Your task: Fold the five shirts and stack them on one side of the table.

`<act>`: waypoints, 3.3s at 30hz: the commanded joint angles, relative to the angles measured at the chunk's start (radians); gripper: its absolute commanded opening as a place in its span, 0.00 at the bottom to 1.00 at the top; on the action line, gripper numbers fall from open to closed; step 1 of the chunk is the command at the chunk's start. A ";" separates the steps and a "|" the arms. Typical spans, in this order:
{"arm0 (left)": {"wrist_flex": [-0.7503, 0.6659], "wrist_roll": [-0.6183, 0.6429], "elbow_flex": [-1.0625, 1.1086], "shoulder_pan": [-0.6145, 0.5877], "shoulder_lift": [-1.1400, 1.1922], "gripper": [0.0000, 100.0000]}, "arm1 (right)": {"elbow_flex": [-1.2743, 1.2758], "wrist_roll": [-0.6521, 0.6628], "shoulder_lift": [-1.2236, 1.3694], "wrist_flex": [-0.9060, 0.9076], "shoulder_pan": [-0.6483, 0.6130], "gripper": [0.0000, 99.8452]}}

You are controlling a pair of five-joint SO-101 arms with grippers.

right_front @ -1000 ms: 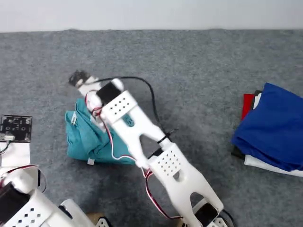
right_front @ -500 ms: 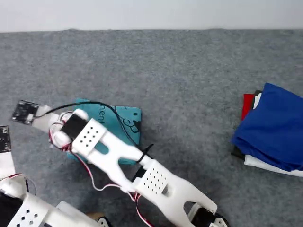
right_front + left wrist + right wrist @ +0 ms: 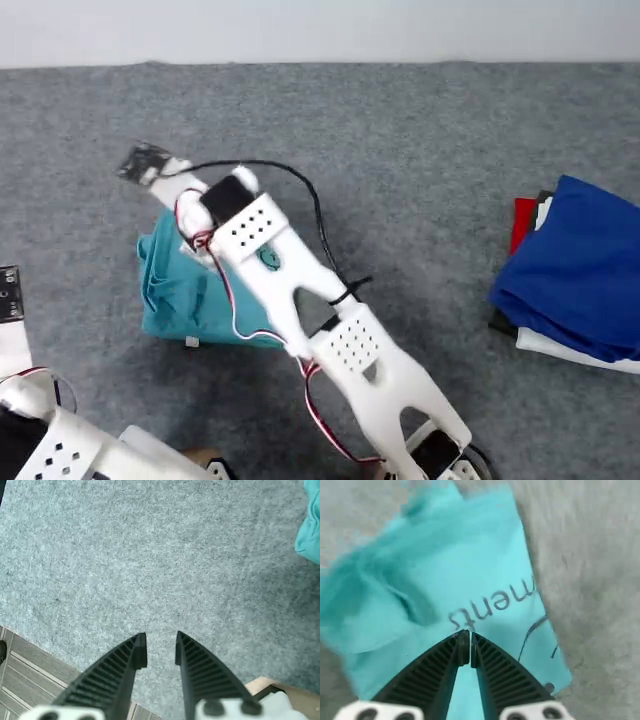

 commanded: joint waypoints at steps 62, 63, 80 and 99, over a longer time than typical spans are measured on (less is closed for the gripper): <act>0.009 -0.009 -0.005 -0.003 -0.009 0.10 | 0.060 -0.381 -0.191 0.117 -0.108 0.02; 0.006 -0.009 -0.005 -0.003 -0.009 0.10 | 0.095 -0.407 -0.209 0.117 -0.105 0.02; -0.014 -0.011 0.053 0.018 -0.009 0.10 | 0.655 -0.801 -0.423 0.097 -0.096 0.42; -0.012 -0.011 0.054 0.015 -0.009 0.10 | 0.654 -0.862 -0.124 0.097 -0.058 0.07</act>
